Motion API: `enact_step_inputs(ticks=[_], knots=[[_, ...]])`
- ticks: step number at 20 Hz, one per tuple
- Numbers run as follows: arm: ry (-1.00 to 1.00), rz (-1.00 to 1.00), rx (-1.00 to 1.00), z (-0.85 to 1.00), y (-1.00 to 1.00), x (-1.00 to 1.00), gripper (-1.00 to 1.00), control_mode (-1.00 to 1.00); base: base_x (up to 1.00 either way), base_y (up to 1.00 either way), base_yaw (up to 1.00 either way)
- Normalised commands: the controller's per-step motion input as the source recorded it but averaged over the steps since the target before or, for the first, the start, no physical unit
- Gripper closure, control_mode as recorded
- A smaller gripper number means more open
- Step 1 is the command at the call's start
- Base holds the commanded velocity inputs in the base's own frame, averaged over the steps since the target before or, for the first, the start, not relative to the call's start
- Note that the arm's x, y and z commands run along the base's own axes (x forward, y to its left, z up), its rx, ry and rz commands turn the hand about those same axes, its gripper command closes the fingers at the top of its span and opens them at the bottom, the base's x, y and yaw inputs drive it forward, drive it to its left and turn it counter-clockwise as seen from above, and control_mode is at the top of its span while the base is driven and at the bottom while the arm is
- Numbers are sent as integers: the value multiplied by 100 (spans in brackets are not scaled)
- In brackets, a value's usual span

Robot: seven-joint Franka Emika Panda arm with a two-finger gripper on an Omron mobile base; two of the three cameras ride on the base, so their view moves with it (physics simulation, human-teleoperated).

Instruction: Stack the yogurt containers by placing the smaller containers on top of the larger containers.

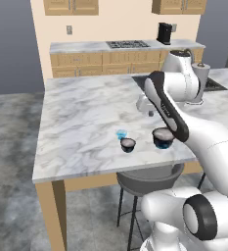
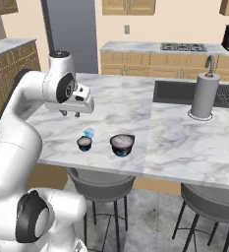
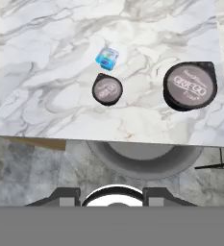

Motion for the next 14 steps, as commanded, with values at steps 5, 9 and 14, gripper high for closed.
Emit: enact_step_inputs(ticks=[5,9,14], knots=[[-4,0,-13,-14,13,-16,-100,-100,0,0,0],[-6,0,-26,-23,35,-15,-100,-100,0,0,0],[-9,0,-19,-5,31,-8,-100,-100,0,0,0]])
